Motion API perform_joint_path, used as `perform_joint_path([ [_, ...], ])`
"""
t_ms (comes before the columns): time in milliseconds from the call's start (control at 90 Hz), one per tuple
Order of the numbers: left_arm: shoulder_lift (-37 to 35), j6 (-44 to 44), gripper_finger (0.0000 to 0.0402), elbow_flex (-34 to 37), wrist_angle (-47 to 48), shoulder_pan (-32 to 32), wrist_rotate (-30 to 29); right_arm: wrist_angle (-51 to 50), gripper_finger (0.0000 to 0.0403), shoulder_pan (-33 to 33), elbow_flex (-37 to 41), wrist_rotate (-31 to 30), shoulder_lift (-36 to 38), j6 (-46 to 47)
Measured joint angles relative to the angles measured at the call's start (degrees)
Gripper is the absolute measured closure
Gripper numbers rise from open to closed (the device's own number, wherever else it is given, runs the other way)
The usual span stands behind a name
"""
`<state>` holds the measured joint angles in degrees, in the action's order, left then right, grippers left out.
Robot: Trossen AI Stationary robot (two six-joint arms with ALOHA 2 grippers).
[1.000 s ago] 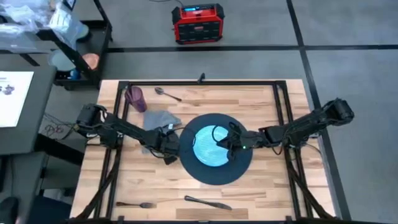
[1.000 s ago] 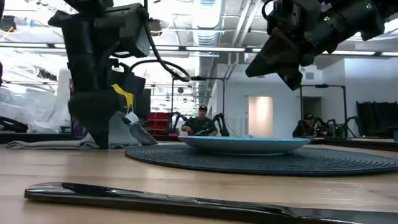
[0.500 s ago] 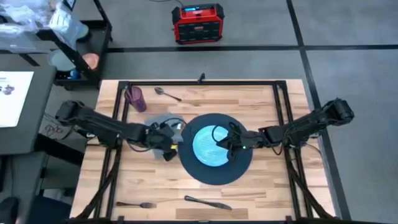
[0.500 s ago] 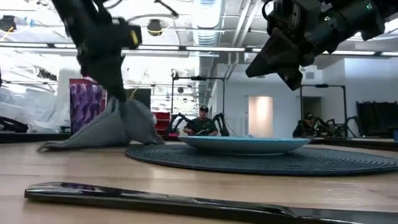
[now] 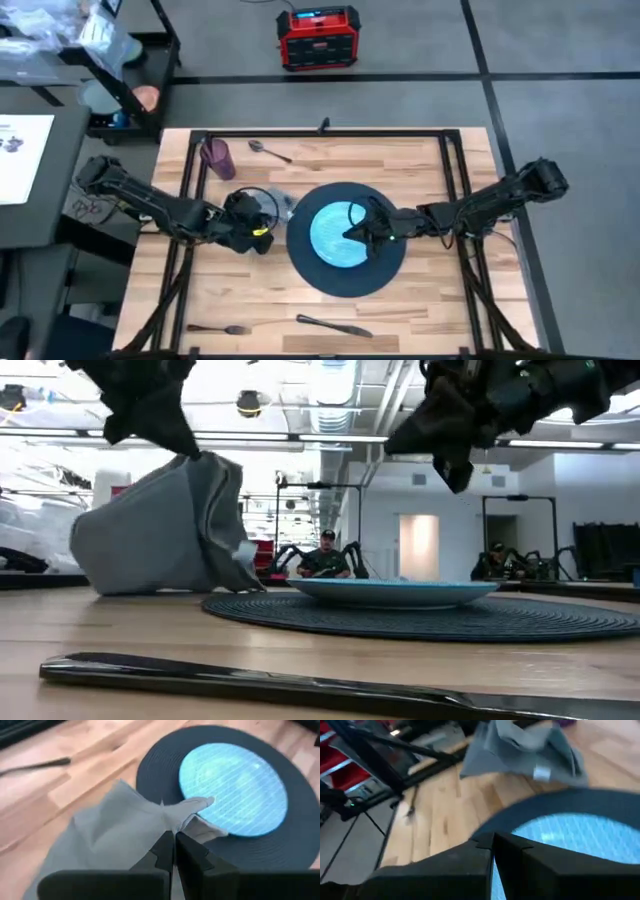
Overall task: Set table place
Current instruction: Fold the gray napkin
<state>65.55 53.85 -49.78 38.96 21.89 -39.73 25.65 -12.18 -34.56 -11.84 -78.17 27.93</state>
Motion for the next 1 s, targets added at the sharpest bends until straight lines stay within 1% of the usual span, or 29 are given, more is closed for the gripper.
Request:
perform_joint_path([
  [78, -0.71, -2.55, 0.0402, -0.02, -1.63, -0.11, 0.02, 0.36, 0.0403, 1.07, -1.62, 0.0, -1.13, -3.03],
  [189, -0.88, -4.35, 0.0401, -0.04, -2.78, -0.93, 0.12, 0.18, 0.0403, 2.2, -5.36, 1.29, -4.34, -11.51],
  [289, -0.88, -5.59, 0.0401, -0.04, -2.86, -2.32, 2.47, 0.18, 0.04, 3.26, -9.92, 1.64, -8.03, -18.32],
  [367, -0.88, -7.04, 0.0401, -0.04, -3.56, -3.24, 4.28, -0.15, 0.039, 4.29, -13.47, 1.68, -10.79, -22.32],
  [444, -1.21, -8.28, 0.0401, -0.17, -3.87, -3.43, 5.03, -0.9, 0.0371, 5.23, -17.34, 2.72, -12.91, -25.67],
  [600, -2.31, -10.93, 0.0401, -2.22, -3.32, -3.41, 5.16, -7.44, 0.0326, 6.93, -24.85, 3.48, -17.3, -29.71],
  [700, -2.77, -12.54, 0.0401, -3.31, -2.85, -3.41, 5.49, -9.02, 0.0305, 8.1, -28.73, 6.72, -20.14, -30.88],
  [800, -2.76, -12.57, 0.0401, -3.85, -0.49, -3.74, 5.61, -9.01, 0.0291, 8.76, -31.69, 8.61, -21.84, -31.51],
  [1000, -2.72, -11.37, 0.0401, -3.67, 2.01, -4.28, 6.28, -8.51, 0.0277, 9.32, -34.81, 9.14, -23.39, -33.39],
])
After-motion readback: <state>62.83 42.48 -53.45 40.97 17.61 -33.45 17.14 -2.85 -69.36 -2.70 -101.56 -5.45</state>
